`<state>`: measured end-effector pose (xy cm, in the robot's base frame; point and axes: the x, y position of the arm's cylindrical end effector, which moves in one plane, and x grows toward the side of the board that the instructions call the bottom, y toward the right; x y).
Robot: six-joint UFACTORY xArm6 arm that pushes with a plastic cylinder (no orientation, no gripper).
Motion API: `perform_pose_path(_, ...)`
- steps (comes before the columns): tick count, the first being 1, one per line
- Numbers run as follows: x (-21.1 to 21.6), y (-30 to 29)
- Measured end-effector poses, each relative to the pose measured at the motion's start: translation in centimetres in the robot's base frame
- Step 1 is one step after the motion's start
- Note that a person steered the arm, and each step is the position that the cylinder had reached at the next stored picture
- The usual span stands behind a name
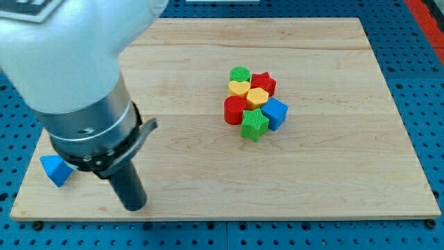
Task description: Move your arm closer to the blue triangle
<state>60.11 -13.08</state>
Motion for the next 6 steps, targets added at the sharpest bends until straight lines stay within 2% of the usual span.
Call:
perform_pose_path(2,-0.7,-4.7)
perform_pose_path(3,-2.8,-6.3)
perform_pose_path(4,-4.1,-7.0)
perform_pose_path(6,-4.2,-7.9)
